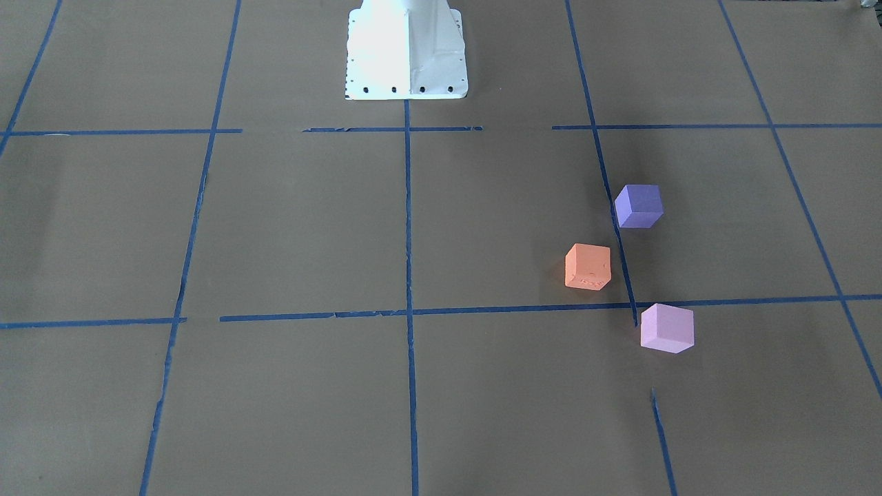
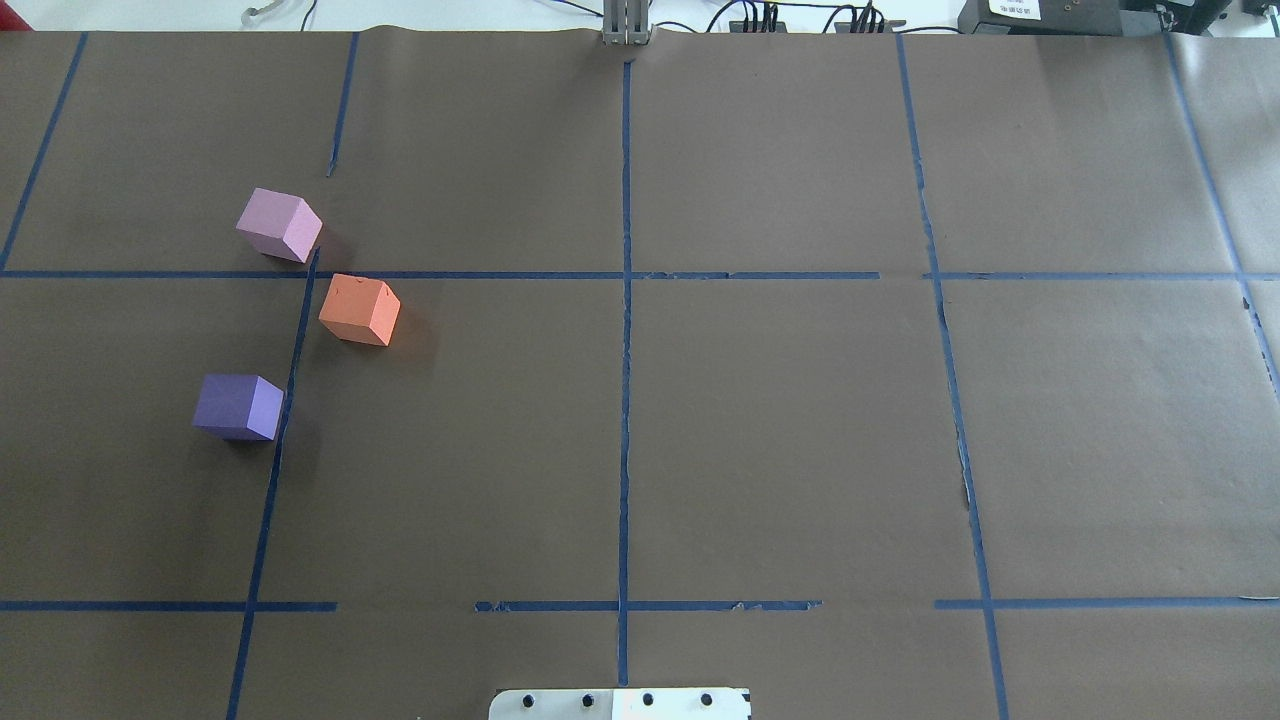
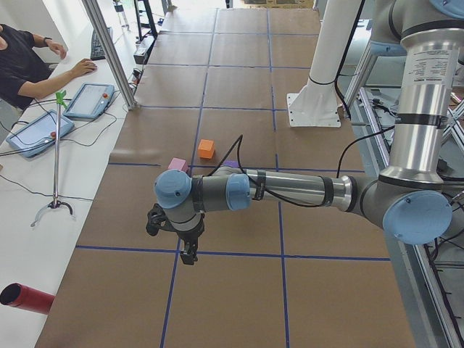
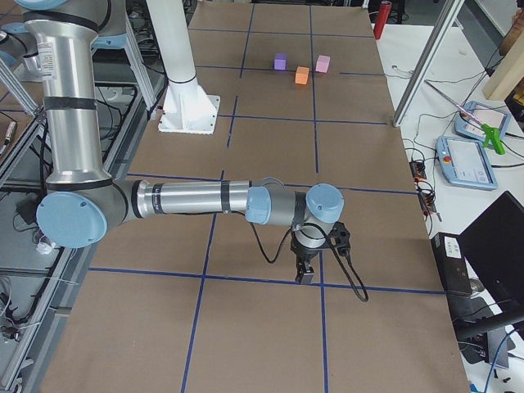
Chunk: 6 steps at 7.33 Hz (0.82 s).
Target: Arrange blocks in a line
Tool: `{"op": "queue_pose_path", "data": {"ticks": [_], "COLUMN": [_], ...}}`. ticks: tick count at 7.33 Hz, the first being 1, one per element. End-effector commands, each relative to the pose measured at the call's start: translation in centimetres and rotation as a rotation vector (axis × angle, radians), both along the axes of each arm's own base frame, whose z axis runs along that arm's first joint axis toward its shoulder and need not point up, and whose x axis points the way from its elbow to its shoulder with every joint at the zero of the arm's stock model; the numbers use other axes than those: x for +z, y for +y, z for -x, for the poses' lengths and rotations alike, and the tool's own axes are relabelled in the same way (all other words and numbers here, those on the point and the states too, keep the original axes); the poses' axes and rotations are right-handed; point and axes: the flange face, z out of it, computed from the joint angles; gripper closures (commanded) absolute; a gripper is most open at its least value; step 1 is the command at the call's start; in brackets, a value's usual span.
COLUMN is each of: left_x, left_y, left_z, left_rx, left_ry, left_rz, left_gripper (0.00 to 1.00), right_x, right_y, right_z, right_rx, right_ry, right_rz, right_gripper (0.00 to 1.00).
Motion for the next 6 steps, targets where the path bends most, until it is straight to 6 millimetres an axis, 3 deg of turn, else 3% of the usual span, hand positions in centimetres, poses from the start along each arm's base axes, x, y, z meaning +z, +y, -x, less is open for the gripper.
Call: {"op": "queue_pose_path", "data": {"ticks": [1, 2, 3, 5, 6], "left_x": [-6.5, -10.2, -14.2, -20.1, -24.5], "left_y": [-0.7, -1.4, -2.9, -5.5, -6.6], "left_z": [-5.1, -7.7, -11.6, -16.7, -21.2], "left_rx": [-0.034, -0.055, -0.042, -0.052, -0.055], "left_ry": [0.032, 0.041, 0.049, 0.071, 0.082], "left_rz": [0.010, 0.012, 0.004, 0.010, 0.046], "left_gripper": [0.00, 0.00, 0.00, 0.00, 0.00], "right_x": [0.0, 0.0, 0.0, 0.0, 0.0], "right_y": [0.0, 0.0, 0.0, 0.0, 0.0], "right_z": [0.0, 0.0, 0.0, 0.0, 0.0], "right_rx": [0.000, 0.000, 0.000, -0.001, 0.000], "right_ry": [0.000, 0.000, 0.000, 0.000, 0.000], "right_rz": [0.000, 0.000, 0.000, -0.001, 0.000], "right_gripper": [0.00, 0.00, 0.00, 0.00, 0.00]}}
